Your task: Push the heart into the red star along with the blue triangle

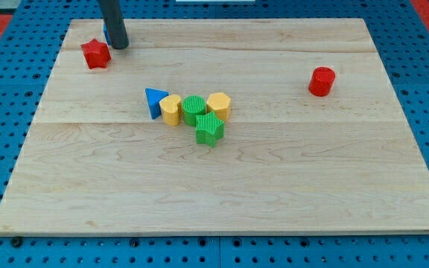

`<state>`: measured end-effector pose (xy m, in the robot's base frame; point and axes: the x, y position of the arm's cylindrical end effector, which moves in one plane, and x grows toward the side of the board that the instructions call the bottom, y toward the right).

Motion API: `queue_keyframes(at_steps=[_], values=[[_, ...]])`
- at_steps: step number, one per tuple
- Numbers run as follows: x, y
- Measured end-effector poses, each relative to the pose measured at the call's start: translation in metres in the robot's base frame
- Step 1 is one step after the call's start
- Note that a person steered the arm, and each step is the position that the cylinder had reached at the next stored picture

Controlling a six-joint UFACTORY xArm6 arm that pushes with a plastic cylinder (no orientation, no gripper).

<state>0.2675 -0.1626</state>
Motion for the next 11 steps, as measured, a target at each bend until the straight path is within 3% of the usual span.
queue_keyframes(at_steps=[1, 2, 3, 4, 6, 8, 9, 10, 11], values=[[0.030, 0.103], [0.100, 0.205], [0.192, 0.191], [0.161, 0.095], [0.094, 0.013], [0.153, 0.048], [0.173, 0.011], [0.137, -0.042], [0.097, -0.050]])
